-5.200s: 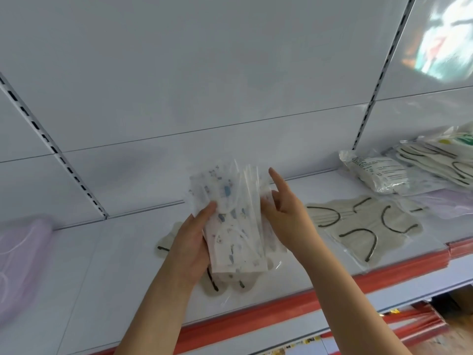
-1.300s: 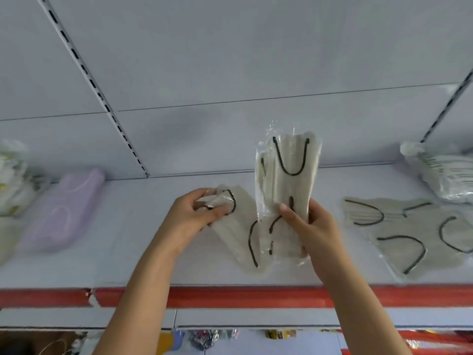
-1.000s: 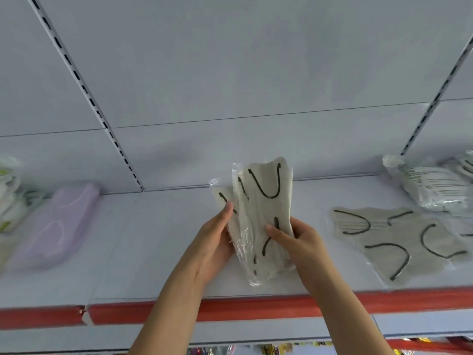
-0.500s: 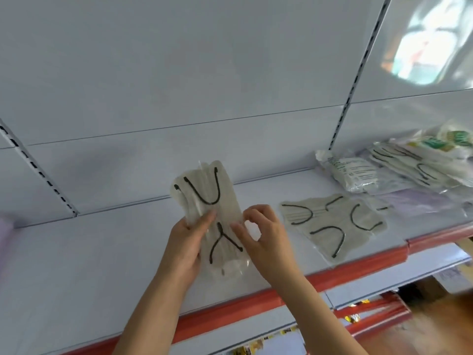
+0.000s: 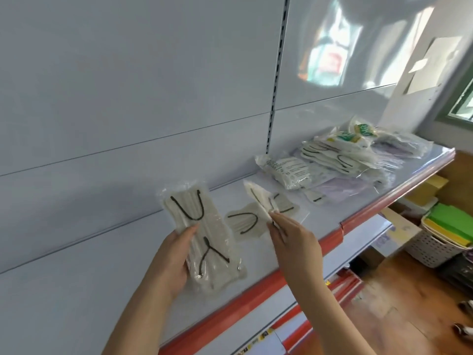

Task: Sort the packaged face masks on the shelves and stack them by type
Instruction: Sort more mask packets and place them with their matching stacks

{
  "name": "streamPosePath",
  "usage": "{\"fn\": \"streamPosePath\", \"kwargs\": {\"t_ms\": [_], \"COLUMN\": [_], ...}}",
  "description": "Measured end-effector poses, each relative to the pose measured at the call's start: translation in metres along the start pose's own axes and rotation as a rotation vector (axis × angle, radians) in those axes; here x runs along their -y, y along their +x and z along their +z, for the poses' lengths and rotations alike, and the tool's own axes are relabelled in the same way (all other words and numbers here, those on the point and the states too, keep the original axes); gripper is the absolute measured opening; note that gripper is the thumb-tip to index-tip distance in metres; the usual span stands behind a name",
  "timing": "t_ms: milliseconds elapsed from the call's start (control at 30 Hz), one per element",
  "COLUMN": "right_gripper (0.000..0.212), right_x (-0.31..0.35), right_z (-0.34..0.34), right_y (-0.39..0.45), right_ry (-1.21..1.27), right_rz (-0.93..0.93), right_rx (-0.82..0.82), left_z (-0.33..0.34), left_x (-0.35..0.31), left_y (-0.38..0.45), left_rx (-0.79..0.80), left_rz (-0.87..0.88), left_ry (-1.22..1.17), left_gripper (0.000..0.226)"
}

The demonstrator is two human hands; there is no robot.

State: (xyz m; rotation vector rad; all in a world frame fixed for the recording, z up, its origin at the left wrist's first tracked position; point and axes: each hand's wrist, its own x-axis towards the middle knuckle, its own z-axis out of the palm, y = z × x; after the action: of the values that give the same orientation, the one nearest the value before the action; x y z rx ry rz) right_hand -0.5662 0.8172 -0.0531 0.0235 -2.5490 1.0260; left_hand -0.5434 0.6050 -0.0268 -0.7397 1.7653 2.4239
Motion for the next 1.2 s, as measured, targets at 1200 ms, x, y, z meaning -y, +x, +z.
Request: {"fn": "streamPosePath", "kwargs": {"t_ms": [1200], "right_gripper": [0.076], "right_x": [-0.008], "right_z": [0.010], "right_y": [0.045], "right_ry": [-0.192], "right_rz": [0.017], "right_rx": [0.349], "left_z": [-0.046], "left_x": [-0.003], "left_y": [0.004], "left_rx": [-0.049], "left_rz": [0.063], "left_ry": [0.147], "left_gripper": [0.021]}}
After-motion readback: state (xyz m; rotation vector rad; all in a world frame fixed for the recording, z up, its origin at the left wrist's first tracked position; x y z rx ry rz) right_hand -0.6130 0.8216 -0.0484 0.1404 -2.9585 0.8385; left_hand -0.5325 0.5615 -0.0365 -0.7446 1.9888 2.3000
